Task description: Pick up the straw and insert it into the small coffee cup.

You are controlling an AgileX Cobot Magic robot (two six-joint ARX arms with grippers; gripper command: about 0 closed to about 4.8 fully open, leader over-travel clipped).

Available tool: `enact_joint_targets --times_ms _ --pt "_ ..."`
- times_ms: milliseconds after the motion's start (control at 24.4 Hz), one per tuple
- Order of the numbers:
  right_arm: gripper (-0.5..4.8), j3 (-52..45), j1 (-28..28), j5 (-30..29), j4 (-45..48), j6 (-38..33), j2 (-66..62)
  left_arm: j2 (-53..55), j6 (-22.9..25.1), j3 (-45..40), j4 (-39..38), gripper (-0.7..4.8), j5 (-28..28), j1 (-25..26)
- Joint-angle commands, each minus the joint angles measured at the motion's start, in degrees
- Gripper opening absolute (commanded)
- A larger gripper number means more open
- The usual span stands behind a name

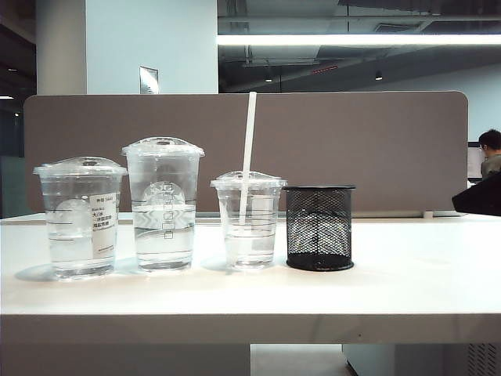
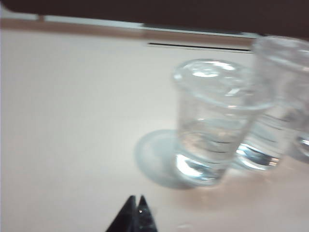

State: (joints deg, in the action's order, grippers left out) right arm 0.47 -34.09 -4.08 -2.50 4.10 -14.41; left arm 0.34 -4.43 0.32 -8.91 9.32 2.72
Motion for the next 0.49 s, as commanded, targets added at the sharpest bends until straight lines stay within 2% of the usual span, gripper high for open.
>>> enact_joint_targets --times_ms 41,123,205,451,492 --pt "-0.08 -0.4 0.0 0.1 0.6 -0.1 0.0 0.1 -1.4 0.2 -0.3 -0.04 -10.1 0.1" --pt "-0.08 -0.4 0.0 0.1 0.6 -0.1 0.0 0.1 -2.2 0.2 -0.4 -0.04 -15.0 0.1" --pt "-0.08 -0.4 0.0 0.1 0.6 -0.1 0.0 0.1 -2.1 0.2 -0.9 -0.04 -17.7 0.1" --pt "-0.08 -0.4 0.0 0.1 0.6 -0.1 0.0 0.1 -1.3 0.2 -1.2 -0.04 -16.4 1.1" --pt "-0.08 -0.4 0.0 0.1 0.6 -0.1 0.0 0.1 0.3 0.2 -1.3 -0.04 -15.2 1.6"
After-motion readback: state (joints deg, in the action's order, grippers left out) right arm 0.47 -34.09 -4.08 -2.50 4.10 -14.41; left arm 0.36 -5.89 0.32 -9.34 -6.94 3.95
